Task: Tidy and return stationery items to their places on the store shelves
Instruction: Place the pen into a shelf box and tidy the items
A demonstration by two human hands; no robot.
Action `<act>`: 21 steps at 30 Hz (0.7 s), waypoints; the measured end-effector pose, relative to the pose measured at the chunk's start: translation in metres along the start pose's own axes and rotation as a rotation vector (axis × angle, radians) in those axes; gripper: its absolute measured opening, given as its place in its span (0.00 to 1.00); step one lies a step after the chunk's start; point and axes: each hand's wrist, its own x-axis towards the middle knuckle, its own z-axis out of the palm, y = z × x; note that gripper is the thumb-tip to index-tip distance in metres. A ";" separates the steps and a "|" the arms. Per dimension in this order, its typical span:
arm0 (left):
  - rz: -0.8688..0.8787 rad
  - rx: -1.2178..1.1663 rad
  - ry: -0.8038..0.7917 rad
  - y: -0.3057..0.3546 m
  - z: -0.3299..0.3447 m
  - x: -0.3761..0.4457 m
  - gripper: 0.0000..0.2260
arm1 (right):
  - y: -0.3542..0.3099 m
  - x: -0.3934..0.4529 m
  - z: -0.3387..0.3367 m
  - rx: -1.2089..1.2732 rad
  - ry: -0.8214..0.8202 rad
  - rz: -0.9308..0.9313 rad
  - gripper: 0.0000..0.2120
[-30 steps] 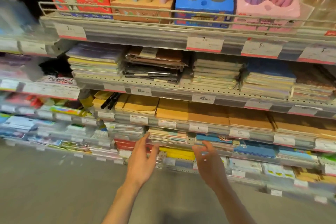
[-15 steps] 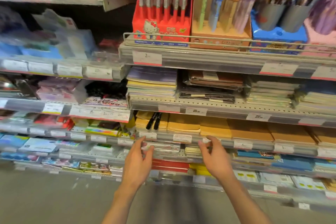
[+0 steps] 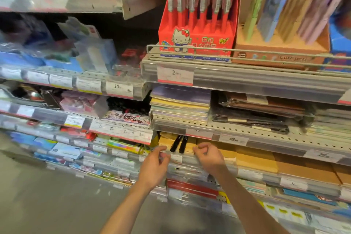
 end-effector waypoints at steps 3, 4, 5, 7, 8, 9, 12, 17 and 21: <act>-0.037 -0.044 -0.043 -0.008 0.005 0.009 0.13 | 0.006 0.027 0.017 0.064 -0.030 0.054 0.12; -0.046 -0.062 -0.051 -0.010 0.006 0.011 0.12 | 0.005 0.031 0.021 0.077 -0.023 0.070 0.13; -0.051 -0.074 -0.059 -0.014 0.006 0.014 0.12 | 0.004 0.033 0.025 0.085 -0.018 0.089 0.13; -0.064 -0.092 -0.070 -0.020 0.006 0.023 0.11 | -0.001 0.039 0.032 0.091 -0.015 0.100 0.14; -0.064 -0.097 -0.077 -0.022 0.005 0.027 0.11 | -0.004 0.039 0.035 0.100 -0.008 0.102 0.14; -0.059 -0.106 -0.085 -0.024 0.004 0.031 0.10 | -0.006 0.040 0.039 0.112 0.008 0.119 0.15; -0.059 -0.139 -0.115 -0.026 0.003 0.036 0.08 | -0.004 0.042 0.050 0.184 0.033 0.162 0.16; -0.044 -0.164 -0.138 -0.030 0.001 0.038 0.07 | -0.006 0.042 0.056 0.297 0.030 0.199 0.10; -0.026 -0.218 -0.165 -0.024 -0.001 0.035 0.07 | -0.007 0.033 0.050 0.399 0.036 0.216 0.11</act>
